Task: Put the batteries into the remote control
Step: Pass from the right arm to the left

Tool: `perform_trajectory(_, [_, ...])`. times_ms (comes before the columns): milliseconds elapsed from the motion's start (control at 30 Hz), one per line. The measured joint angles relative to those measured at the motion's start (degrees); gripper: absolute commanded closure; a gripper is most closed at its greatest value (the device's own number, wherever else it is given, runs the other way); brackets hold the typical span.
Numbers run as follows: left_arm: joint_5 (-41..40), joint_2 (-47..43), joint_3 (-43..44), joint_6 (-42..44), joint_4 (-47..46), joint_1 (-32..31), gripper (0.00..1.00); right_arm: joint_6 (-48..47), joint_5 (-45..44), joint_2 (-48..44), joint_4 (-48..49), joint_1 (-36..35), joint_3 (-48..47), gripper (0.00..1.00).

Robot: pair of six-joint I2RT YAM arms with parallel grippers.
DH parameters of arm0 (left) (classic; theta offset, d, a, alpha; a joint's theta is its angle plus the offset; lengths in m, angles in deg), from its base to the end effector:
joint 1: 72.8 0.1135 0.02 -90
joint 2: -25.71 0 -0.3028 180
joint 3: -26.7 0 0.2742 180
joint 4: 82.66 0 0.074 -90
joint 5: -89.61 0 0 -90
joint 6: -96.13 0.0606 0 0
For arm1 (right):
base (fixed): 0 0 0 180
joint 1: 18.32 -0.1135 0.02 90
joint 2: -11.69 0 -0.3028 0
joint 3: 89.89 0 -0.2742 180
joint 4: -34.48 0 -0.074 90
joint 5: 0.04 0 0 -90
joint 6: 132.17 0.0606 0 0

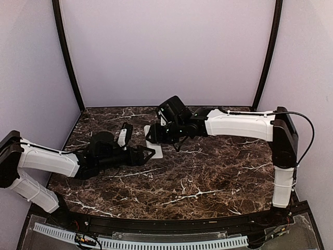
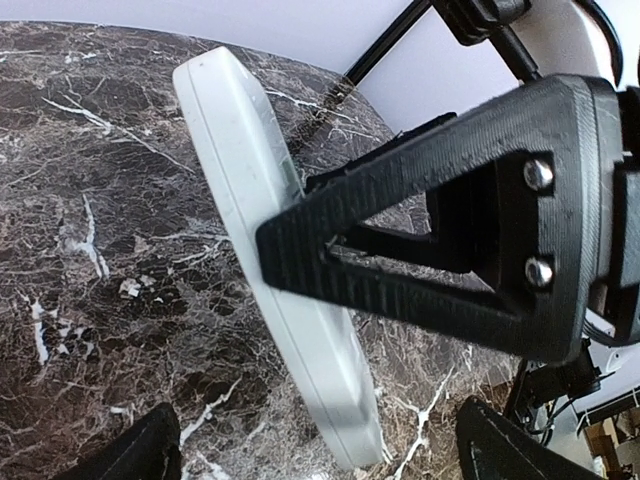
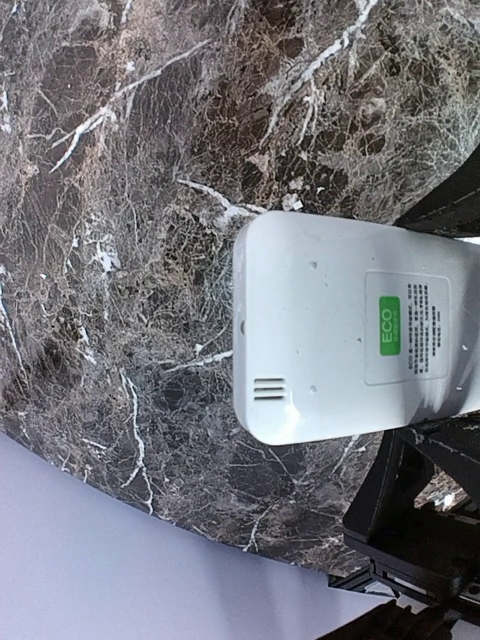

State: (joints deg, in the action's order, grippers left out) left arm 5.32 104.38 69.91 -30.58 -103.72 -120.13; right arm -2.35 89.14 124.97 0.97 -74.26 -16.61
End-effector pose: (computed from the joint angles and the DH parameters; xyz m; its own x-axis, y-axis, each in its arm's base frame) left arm 0.2083 -0.2349 0.2179 -0.6115 -0.2142 -0.7617 0.5381 0.5932 -0.5988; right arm 0.2892 0.4262 0.2737 -0.8034 -0.0452 -0.5937 -0.4007 0.7786 0.4830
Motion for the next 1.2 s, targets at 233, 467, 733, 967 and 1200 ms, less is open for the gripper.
perform_trajectory(233, [1.86, 3.89, 2.38, -2.56, -0.26, 1.64, 0.39, 1.07, -0.44, -0.15, 1.62, -1.01, 0.74, 0.80])
perform_trajectory(467, [3.19, 4.13, 3.26, -2.45, -0.39, 2.91, 0.64, 1.33, -0.24, -0.37, 2.91, -1.07, 0.76, 0.81])
perform_trajectory(733, [4.96, 4.52, 3.21, -1.51, -0.70, 3.43, 0.99, 2.10, -0.28, -0.46, 3.78, -1.44, 0.83, 0.76])
perform_trajectory(967, [4.42, 4.55, 4.22, 2.10, 2.64, 3.41, 1.00, 2.23, -0.15, -1.40, 4.17, -1.25, 2.64, 0.57])
perform_trajectory(1200, [0.61, 2.73, 8.35, 11.30, 9.99, 2.62, 1.00, -0.50, 2.58, -5.31, 4.39, 0.76, 4.72, 0.35])
